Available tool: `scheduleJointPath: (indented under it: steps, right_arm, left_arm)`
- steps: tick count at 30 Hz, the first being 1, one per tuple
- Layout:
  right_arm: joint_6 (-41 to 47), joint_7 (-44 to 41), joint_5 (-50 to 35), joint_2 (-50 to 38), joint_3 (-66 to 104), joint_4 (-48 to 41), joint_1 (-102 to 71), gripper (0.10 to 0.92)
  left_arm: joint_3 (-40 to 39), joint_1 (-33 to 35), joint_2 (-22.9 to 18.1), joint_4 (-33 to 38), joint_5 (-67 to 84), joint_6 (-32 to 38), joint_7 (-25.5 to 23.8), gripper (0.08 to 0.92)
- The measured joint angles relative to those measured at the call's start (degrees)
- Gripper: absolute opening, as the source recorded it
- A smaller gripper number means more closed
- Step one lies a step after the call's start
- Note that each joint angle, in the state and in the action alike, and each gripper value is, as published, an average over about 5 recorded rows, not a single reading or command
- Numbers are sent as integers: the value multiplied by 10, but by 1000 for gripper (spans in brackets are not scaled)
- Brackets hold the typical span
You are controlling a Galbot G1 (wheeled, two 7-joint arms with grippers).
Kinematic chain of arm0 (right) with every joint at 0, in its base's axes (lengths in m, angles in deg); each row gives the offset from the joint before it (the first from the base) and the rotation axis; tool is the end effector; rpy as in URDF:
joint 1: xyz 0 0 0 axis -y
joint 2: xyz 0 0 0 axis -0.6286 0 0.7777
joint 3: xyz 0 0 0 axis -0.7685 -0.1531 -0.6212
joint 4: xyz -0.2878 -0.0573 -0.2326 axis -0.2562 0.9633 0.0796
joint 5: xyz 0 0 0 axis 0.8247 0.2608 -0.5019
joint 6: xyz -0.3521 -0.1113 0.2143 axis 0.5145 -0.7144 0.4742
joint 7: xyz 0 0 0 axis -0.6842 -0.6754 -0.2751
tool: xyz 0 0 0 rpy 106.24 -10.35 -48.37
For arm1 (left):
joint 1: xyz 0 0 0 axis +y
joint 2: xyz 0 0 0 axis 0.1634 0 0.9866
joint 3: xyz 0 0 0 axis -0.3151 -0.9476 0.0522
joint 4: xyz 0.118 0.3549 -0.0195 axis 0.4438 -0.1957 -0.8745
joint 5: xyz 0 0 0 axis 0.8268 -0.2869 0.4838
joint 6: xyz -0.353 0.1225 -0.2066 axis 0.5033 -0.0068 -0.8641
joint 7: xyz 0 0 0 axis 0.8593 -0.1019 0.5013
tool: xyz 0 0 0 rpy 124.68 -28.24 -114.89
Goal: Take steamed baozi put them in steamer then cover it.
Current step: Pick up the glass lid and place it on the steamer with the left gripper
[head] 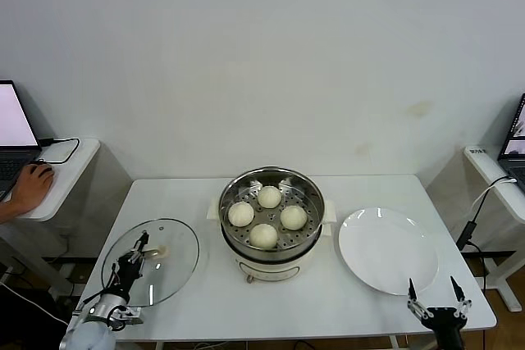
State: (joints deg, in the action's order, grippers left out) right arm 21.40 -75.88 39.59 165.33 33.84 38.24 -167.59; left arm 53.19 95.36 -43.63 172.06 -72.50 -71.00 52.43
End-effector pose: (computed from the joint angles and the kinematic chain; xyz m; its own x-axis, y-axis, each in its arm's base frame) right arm 0.1521 -0.1708 -0.4202 -0.9837 0.1638 0.0746 0.1333 0.9415 -0.3095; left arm 0.3173 0.2011 -0.4627 -0.9962 0.0703 0.0520 0.0553 0.0447 0.9975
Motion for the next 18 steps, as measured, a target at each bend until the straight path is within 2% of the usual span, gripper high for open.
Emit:
scheduleJointPath:
  steps: [9,18]
  right_arm:
    - [-5,-2,9,-2,-11,6,-5,823]
    - [-9,-1,20,1,-17,9,-7,823]
  left_arm:
    - [20,23,49,119,42,-76,-57,149]
    - [4,-2,116,228,95,-148,-124,149]
